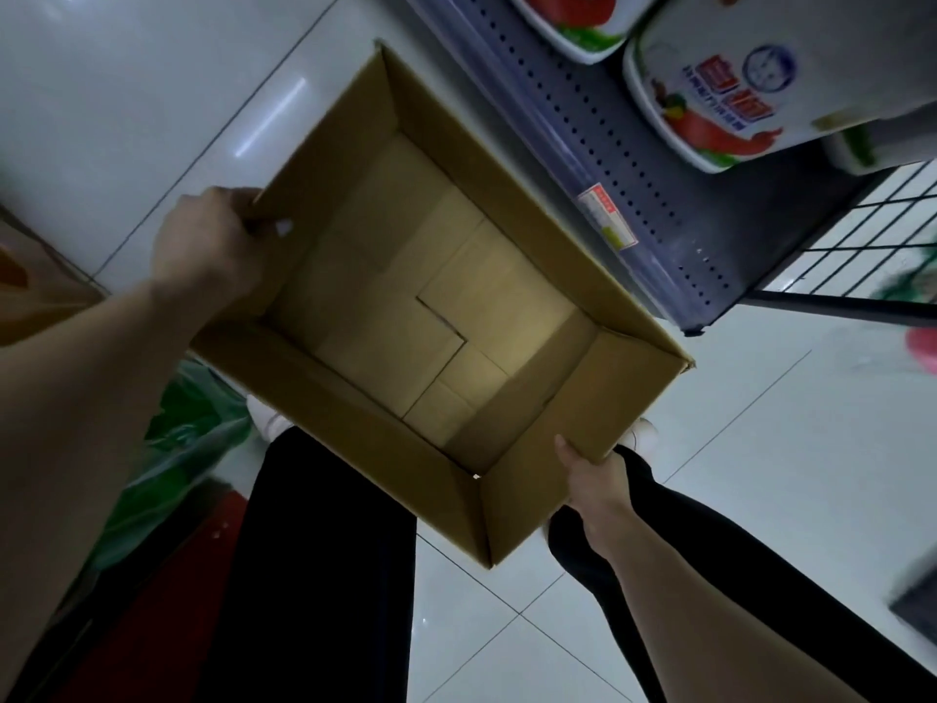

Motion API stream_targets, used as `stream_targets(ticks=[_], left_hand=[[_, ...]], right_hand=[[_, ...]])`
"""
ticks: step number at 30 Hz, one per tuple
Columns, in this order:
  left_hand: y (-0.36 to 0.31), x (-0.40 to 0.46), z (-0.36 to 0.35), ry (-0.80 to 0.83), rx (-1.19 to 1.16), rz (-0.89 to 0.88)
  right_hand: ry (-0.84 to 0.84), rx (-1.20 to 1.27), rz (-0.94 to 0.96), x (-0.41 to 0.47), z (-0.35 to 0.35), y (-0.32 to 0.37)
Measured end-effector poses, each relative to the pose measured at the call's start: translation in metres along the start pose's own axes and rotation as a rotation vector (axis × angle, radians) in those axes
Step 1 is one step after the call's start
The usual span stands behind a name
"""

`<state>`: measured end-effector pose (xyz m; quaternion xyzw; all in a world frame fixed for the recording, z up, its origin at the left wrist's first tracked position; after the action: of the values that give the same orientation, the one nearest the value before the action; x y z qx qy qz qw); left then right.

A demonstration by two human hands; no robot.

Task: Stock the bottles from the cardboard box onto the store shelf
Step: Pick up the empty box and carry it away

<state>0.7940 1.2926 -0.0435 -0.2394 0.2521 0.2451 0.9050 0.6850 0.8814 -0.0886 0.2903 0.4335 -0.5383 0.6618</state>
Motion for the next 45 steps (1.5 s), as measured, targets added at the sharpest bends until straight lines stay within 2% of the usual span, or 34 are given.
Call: stream_targets(ticks=[6,11,19,22,31,38,45], left_hand=[[-0.017,-0.069,0.050,0.045,-0.096,0.034],[-0.034,-0.140,0.096,0.033,-0.060,0.028],[-0.071,-0.257,0.122,-0.018,-0.142,0.087],[-0.084,-0.281,0.125,-0.005,-0.189,0.070],[-0.134,-0.328,0.131,0.117,-0.141,-0.055],[-0.208,-0.380,0.137,0.164,-0.084,-0.216],[-0.284,-0.440,0.115,0.164,-0.025,-0.277]], right_hand=[[-0.005,-0.122,0.046,-0.062,0.060,0.013],[0.008,-0.266,0.162,-0.118,0.112,0.024],[-0.024,-0.409,0.288,-0.198,0.200,0.018],[-0.030,-0.399,0.273,-0.218,0.222,-0.009],[-0.107,-0.249,0.156,-0.258,0.280,-0.100],[-0.124,-0.069,0.113,-0.291,0.352,-0.178],[-0.103,0.110,0.099,-0.284,0.415,-0.261]])
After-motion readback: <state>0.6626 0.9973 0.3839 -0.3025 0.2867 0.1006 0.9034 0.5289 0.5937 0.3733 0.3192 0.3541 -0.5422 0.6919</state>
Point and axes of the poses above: each hand's wrist, its own x-axis towards the middle knuckle, its own z-axis out of the back of the hand, y = z × x, the point moved 6 cm from there along x, towards the middle knuckle, and after that the axes turned 10 degrees about -z, right-handed, at the moved point
